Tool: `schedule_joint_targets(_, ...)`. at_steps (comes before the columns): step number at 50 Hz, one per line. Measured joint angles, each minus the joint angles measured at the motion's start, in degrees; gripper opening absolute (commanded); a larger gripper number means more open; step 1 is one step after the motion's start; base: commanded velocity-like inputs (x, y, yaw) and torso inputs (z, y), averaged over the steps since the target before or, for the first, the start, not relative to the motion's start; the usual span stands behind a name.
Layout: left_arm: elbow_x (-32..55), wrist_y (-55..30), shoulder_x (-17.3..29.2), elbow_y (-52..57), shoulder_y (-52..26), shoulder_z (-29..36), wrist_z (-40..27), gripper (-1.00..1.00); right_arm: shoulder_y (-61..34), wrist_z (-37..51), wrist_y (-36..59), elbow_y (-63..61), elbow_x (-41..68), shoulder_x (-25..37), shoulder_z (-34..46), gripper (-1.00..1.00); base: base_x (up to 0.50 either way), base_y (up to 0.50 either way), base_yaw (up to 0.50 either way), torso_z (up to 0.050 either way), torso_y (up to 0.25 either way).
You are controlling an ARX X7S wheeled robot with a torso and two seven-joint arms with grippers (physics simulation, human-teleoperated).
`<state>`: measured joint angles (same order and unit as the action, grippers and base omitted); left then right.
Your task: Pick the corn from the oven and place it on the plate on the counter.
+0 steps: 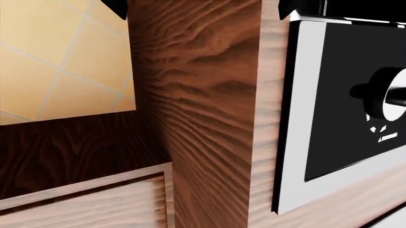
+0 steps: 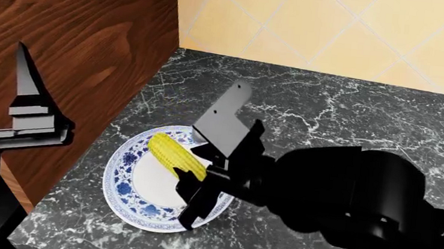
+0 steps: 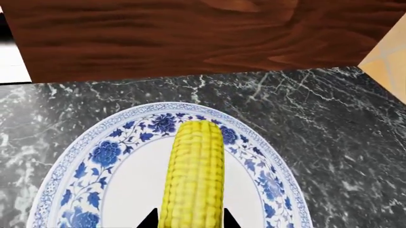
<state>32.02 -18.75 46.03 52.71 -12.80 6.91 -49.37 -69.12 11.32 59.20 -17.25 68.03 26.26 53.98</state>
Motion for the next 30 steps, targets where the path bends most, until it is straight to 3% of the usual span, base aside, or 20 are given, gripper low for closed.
schedule_joint_targets(4, -0.1, 0.0, 0.0, 0.0, 0.0, 0.1, 0.0, 1.0, -0.6, -0.3, 0.3, 0.3, 0.1, 0.0, 0.1, -1.0, 0.0, 0.0, 0.0, 0.0, 0.0)
schedule_joint_targets(5, -0.1, 0.1, 0.0, 0.0, 0.0, 0.1, 0.0, 1.0, -0.7, -0.3, 0.3, 0.3, 0.2, 0.0, 0.2, 1.0, 0.0, 0.0, 0.0, 0.0, 0.0)
schedule_joint_targets(30, -0.1, 0.1, 0.0, -0.3, -0.4, 0.8, 0.0, 1.0, -2.4, -1.1, 0.1, 2.1, -1.5, -0.2, 0.5, 1.0, 0.0, 0.0, 0.0, 0.0, 0.0)
